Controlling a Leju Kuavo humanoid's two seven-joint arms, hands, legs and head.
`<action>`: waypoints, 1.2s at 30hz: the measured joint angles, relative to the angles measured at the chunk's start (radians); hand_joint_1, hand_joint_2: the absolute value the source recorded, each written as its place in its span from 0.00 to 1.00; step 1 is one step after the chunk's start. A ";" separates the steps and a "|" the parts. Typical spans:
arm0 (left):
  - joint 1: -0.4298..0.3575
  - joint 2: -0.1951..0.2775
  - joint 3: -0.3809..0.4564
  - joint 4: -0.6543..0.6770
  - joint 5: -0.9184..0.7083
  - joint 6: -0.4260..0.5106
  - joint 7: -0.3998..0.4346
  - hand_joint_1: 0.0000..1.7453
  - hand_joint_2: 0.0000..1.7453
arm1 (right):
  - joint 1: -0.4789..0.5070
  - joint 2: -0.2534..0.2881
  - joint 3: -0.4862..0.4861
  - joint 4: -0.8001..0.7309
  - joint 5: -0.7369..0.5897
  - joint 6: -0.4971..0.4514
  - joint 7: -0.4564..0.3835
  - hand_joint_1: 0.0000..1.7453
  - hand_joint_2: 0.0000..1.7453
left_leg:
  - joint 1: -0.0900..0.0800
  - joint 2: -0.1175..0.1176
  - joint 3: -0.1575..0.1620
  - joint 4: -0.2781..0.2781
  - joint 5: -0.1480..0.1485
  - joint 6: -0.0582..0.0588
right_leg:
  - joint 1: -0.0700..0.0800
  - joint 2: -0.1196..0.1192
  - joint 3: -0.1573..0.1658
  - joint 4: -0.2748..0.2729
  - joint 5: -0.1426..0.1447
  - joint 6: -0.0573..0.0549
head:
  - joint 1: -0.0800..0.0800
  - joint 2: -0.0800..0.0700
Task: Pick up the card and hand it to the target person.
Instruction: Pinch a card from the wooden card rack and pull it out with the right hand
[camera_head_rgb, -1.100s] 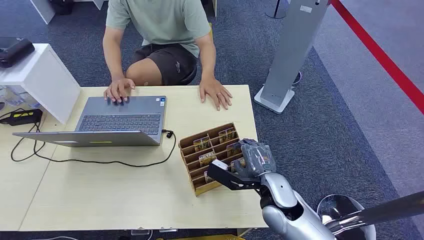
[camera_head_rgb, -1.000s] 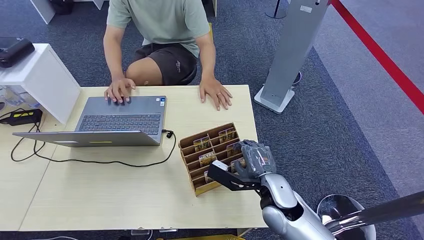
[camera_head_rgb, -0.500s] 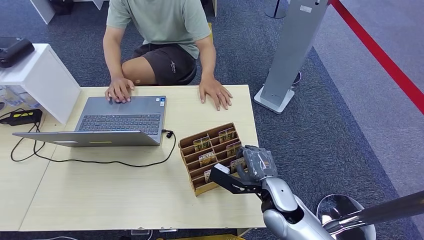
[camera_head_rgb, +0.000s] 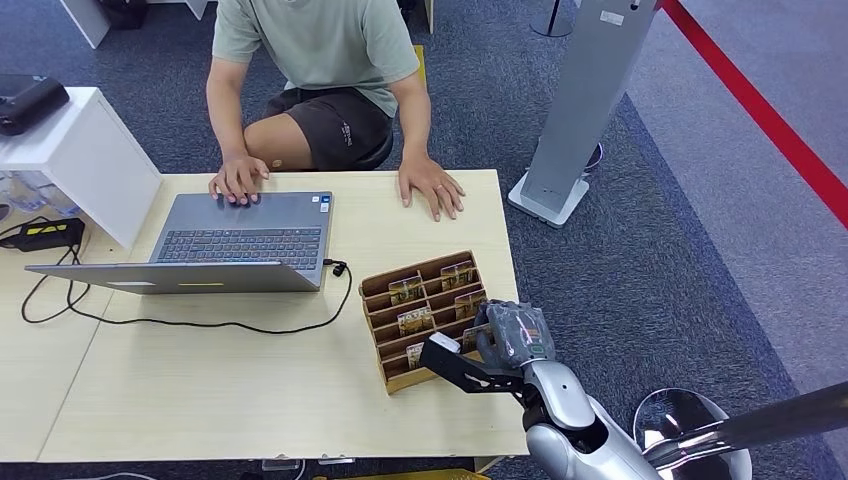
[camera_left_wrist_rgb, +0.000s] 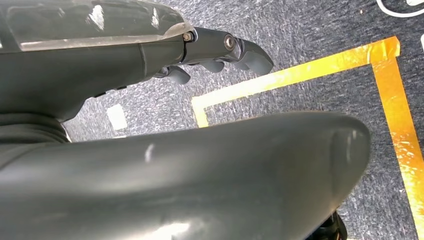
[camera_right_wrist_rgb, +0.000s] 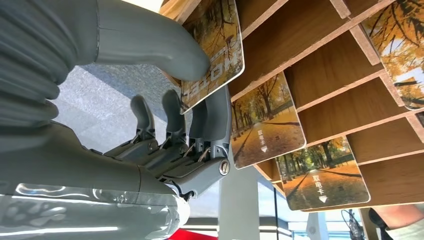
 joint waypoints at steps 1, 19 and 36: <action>0.000 0.000 0.000 0.000 0.000 0.000 0.000 0.00 0.00 | 0.000 0.000 0.000 0.000 0.000 0.001 0.000 0.85 1.00 | 0.000 0.000 0.000 0.000 0.000 0.000 | 0.000 0.000 0.000 0.000 0.000 0.000 | 0.000 0.000; 0.000 0.000 -0.007 0.000 0.006 0.015 0.004 0.00 0.00 | 0.003 0.000 -0.001 0.000 0.002 0.011 0.000 1.00 1.00 | 0.000 0.000 0.001 0.000 0.000 0.000 | 0.000 0.000 0.000 0.000 0.000 0.000 | 0.000 0.000; -0.024 0.000 -0.027 0.000 -0.008 -0.013 0.023 0.00 0.00 | -0.140 0.013 0.003 -0.061 -0.059 0.037 -0.056 1.00 1.00 | 0.000 0.000 -0.001 0.000 0.002 0.001 | 0.000 0.000 0.000 0.002 0.002 0.000 | 0.000 0.000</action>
